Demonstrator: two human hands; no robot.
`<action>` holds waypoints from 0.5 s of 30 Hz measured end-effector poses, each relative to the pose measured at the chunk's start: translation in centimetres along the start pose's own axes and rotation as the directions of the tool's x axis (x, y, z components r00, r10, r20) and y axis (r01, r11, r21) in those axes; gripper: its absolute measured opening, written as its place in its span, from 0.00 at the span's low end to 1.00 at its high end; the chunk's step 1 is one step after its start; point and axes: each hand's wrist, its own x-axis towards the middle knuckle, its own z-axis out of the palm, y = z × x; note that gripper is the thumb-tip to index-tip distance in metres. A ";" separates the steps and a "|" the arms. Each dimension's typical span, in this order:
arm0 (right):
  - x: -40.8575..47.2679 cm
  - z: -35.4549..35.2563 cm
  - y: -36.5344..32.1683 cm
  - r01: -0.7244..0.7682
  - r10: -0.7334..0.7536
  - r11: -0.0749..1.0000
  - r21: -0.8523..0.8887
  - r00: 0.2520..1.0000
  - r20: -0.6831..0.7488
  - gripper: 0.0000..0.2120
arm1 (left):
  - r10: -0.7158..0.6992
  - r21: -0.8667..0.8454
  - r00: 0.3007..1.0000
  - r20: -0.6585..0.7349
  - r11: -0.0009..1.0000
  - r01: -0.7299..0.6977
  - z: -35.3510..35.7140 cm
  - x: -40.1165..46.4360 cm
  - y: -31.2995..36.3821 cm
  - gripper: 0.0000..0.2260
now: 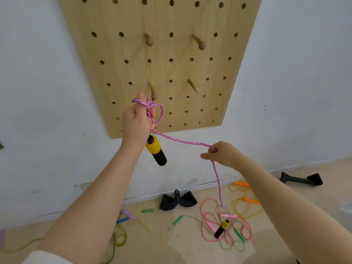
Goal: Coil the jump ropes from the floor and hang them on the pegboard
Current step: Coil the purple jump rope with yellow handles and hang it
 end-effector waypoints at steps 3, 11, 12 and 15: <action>-0.8 -0.7 -0.4 0.016 -0.011 0.911 0.412 1.000 -0.015 0.15 | -0.033 -0.060 0.999 0.034 0.998 0.035 -0.1 -0.1 0.4 0.25; -1.0 -3.1 -2.0 0.271 -0.122 0.774 0.573 0.951 -0.285 0.07 | -0.064 -0.042 0.998 0.025 0.997 0.065 -1.0 -0.2 0.1 0.26; -1.2 -3.4 -2.5 0.286 -0.141 0.757 0.588 0.949 -0.281 0.07 | -0.083 -0.035 0.996 0.018 0.996 0.084 -1.3 -0.3 -0.1 0.26; -1.7 -4.0 -4.7 0.261 -0.198 0.595 0.760 0.964 -0.176 0.14 | -0.131 -0.063 0.991 0.002 0.989 0.131 -2.1 -0.3 -0.6 0.26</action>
